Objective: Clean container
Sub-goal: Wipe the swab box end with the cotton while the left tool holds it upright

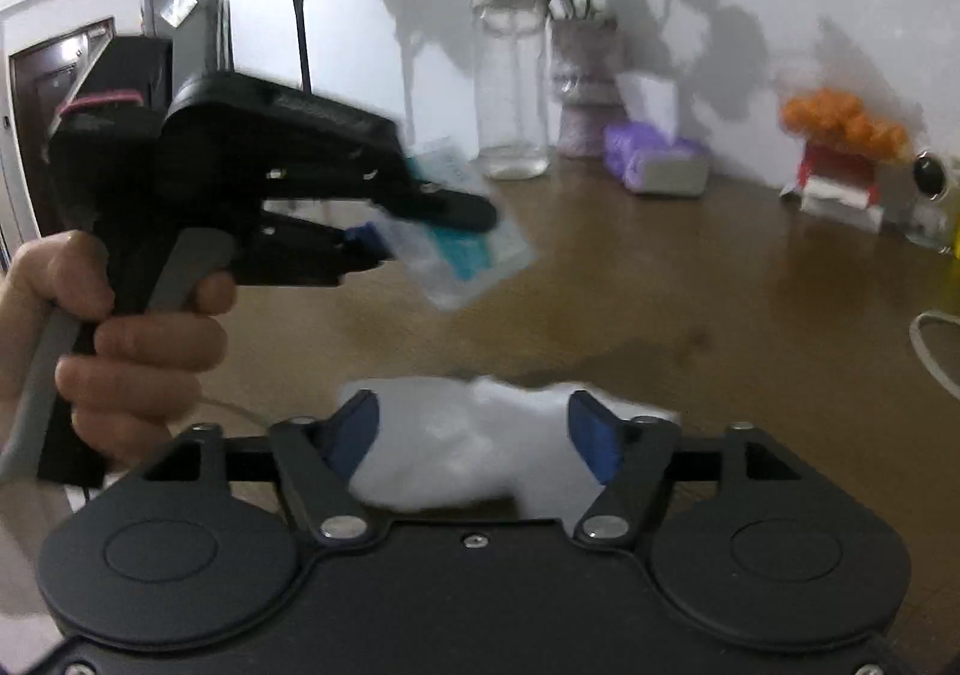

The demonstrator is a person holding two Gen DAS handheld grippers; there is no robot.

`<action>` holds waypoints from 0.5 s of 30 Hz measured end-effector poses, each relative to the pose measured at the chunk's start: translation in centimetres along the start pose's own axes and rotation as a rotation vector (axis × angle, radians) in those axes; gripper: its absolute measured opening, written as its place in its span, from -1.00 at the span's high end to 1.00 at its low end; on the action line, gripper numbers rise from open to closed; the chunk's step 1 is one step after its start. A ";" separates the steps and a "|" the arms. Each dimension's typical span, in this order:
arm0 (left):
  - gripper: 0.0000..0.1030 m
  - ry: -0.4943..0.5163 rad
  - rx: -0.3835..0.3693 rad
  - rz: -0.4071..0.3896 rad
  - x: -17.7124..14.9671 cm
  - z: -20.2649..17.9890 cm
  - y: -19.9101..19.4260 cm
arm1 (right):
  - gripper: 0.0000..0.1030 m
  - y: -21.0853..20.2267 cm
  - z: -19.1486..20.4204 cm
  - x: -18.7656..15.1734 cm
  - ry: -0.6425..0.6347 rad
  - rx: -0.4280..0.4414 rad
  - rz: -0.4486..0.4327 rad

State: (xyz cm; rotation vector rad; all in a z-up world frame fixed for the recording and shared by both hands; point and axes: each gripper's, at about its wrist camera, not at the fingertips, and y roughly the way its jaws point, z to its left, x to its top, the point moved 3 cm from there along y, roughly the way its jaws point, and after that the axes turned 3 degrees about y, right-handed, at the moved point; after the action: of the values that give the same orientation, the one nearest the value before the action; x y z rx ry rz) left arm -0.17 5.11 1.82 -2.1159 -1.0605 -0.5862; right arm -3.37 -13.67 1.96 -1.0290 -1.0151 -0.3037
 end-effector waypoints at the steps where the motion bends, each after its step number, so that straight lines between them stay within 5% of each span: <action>1: 0.51 0.005 0.002 -0.005 0.0 -0.1 -0.2 | -0.41 0.6 0.8 0.2 -0.005 -0.007 0.018; 3: 0.51 0.013 0.007 -0.014 0.0 -0.1 -0.4 | -0.31 2.4 1.2 0.1 -0.011 -0.091 0.054; 5: 0.51 0.009 0.010 -0.022 0.1 0.0 -0.7 | 0.56 2.3 1.3 0.4 0.002 -0.122 0.032; 7: 0.51 -0.027 0.006 -0.025 0.4 0.5 -0.9 | 0.74 1.3 0.9 1.0 0.060 -0.107 0.013; 11: 0.51 -0.139 -0.029 0.002 0.4 1.2 -0.5 | 0.75 -2.5 3.4 3.2 0.077 0.029 -0.145; 15: 0.51 -0.186 -0.068 0.018 0.3 1.1 -0.7 | 0.75 -1.0 6.1 4.8 0.015 0.053 -0.178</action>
State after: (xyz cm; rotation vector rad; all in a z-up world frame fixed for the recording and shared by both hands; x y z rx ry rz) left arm -0.47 6.36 1.54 -2.2722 -1.1350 -0.4279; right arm -4.81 -8.13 7.26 -0.8887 -1.0979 -0.4274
